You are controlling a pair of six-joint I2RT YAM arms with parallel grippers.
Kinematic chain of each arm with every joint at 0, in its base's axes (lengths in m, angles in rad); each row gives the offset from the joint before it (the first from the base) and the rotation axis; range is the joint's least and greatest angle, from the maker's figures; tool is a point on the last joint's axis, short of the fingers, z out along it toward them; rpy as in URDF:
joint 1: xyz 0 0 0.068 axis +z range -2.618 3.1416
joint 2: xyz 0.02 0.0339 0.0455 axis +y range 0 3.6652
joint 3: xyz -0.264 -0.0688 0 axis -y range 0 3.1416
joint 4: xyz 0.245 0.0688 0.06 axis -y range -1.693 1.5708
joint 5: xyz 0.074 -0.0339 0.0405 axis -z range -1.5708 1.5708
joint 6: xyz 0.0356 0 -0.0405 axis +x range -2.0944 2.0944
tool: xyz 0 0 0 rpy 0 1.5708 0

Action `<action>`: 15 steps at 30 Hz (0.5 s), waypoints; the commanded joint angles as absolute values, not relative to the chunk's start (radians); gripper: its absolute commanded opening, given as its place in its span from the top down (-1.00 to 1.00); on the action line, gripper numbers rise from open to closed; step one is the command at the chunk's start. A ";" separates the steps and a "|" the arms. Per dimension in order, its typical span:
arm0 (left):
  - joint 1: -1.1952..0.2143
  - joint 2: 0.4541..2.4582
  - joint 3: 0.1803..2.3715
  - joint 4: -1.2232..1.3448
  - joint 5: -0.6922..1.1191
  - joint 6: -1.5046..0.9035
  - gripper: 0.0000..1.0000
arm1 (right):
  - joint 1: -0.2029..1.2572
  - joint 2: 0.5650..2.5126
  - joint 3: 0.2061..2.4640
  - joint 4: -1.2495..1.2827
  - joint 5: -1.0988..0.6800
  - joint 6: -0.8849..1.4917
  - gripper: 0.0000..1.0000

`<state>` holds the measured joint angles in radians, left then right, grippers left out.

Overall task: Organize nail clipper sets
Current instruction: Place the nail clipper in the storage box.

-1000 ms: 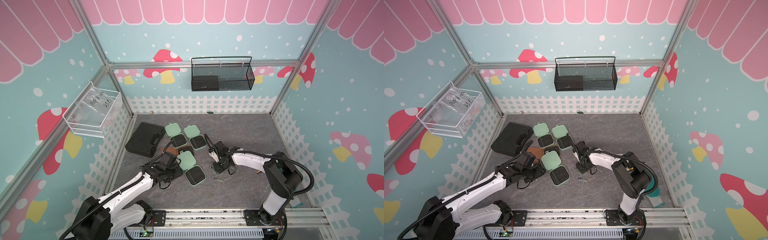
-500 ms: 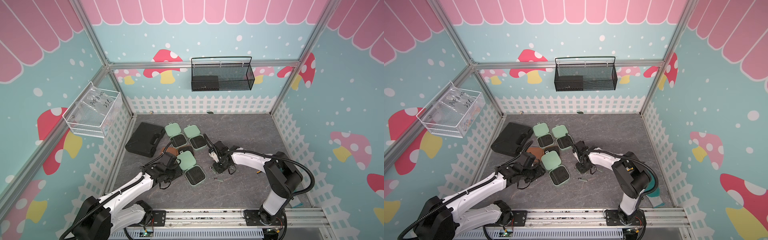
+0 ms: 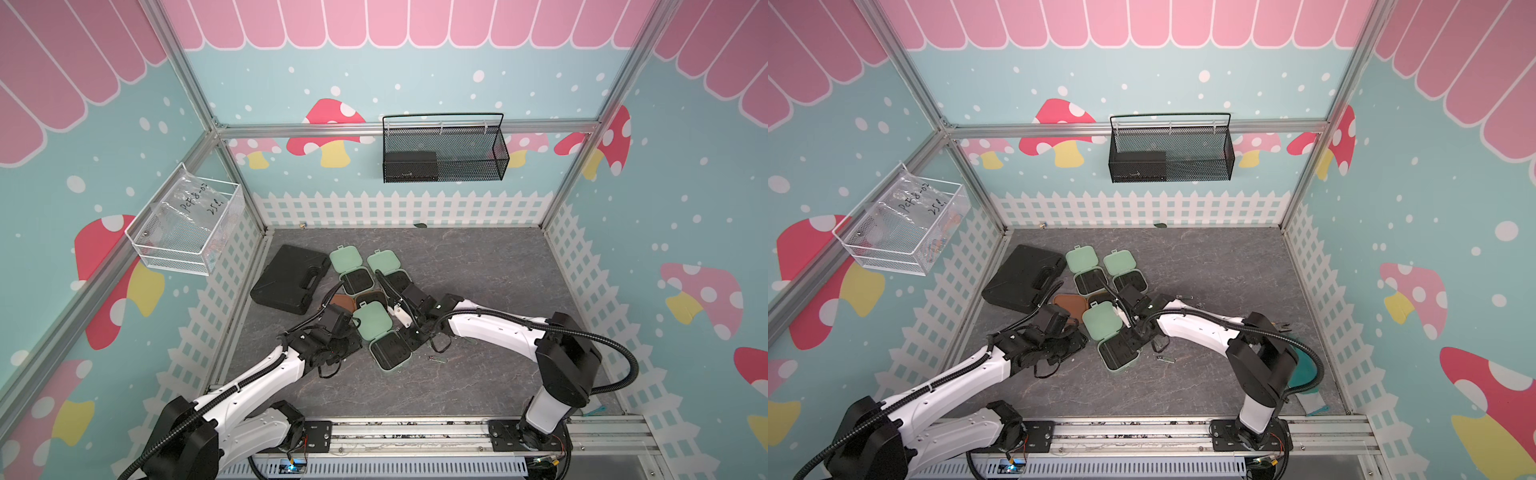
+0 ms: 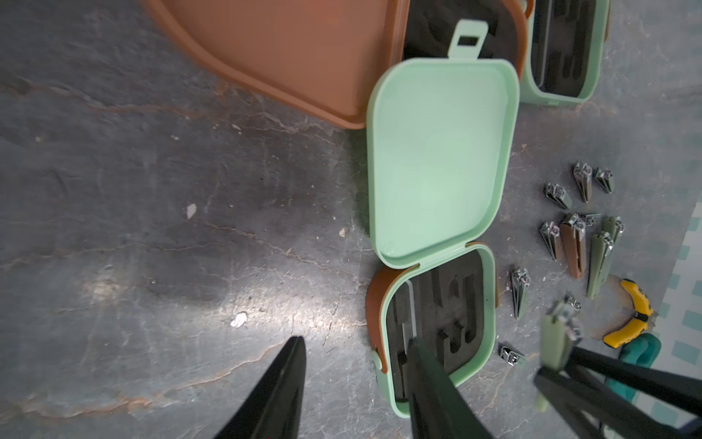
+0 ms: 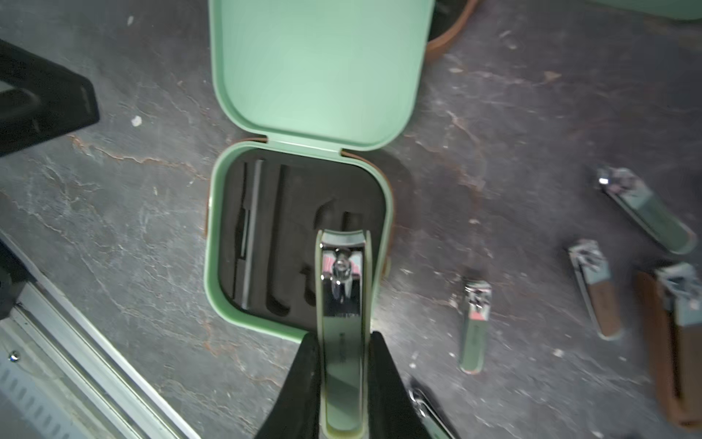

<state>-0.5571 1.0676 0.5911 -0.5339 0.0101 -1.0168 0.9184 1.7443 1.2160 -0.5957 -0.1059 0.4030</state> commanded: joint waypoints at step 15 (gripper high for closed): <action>-0.549 0.999 0.573 -0.562 -0.032 -1.032 0.04 | 0.997 1.891 1.287 -0.513 -0.127 0.622 0.85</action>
<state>-0.5564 1.0161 0.5869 -0.5453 -0.0113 -1.0218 0.9901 1.8812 1.2739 -0.5217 -0.1322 0.5758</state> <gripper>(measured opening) 0.479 0.195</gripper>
